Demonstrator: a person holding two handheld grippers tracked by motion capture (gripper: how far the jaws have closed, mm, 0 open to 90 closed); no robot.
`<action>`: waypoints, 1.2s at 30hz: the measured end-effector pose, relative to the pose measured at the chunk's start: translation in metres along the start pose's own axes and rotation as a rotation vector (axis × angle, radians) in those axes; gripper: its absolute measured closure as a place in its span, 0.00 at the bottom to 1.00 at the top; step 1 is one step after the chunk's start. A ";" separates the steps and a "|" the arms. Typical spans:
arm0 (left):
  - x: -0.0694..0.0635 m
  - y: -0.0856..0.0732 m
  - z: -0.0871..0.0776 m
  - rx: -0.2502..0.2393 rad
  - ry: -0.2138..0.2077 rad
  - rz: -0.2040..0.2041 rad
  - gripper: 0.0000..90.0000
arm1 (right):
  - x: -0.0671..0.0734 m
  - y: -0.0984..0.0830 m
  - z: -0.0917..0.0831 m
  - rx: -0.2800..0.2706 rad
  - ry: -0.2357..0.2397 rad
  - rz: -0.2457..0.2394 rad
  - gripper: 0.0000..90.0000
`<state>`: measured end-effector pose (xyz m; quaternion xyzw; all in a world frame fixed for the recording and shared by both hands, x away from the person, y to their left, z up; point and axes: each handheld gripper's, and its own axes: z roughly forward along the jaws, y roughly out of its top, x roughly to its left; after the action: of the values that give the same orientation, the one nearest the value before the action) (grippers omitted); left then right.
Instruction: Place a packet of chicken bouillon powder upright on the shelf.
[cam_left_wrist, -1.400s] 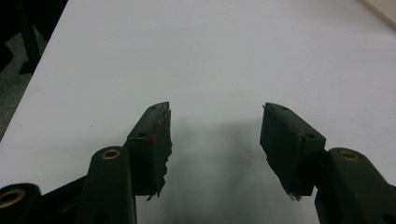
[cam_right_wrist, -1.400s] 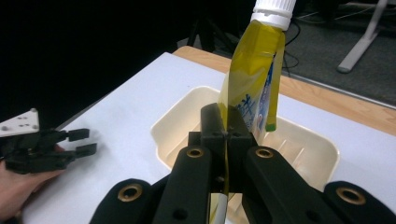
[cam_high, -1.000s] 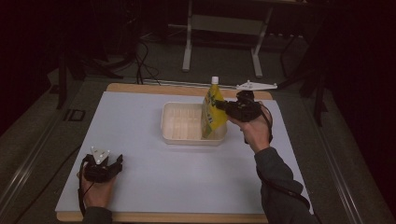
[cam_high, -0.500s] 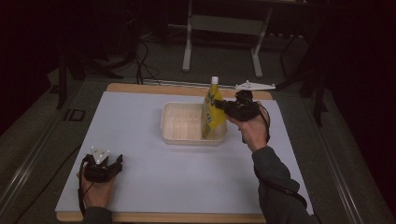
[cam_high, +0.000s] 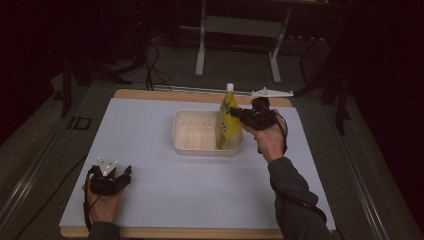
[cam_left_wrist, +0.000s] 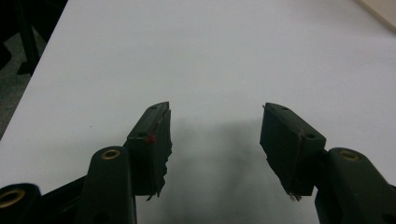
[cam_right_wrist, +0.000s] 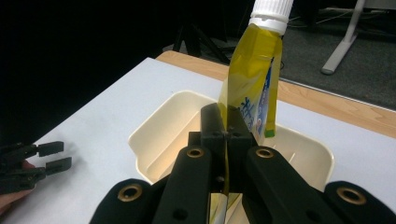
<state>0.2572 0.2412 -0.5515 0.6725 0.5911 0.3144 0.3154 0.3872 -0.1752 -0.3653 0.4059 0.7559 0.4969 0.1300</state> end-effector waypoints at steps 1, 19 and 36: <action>0.000 0.000 0.000 0.000 0.000 0.001 0.48 | 0.000 0.000 0.000 0.001 0.001 -0.003 1.00; 0.000 0.000 0.000 0.002 0.000 0.003 0.48 | 0.000 0.001 0.010 0.034 -0.013 0.071 1.00; 0.000 0.000 0.000 0.009 -0.003 0.005 0.48 | -0.008 0.002 0.021 0.065 -0.060 0.150 1.00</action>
<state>0.2575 0.2412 -0.5515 0.6759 0.5902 0.3116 0.3126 0.4058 -0.1671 -0.3750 0.4801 0.7349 0.4680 0.1018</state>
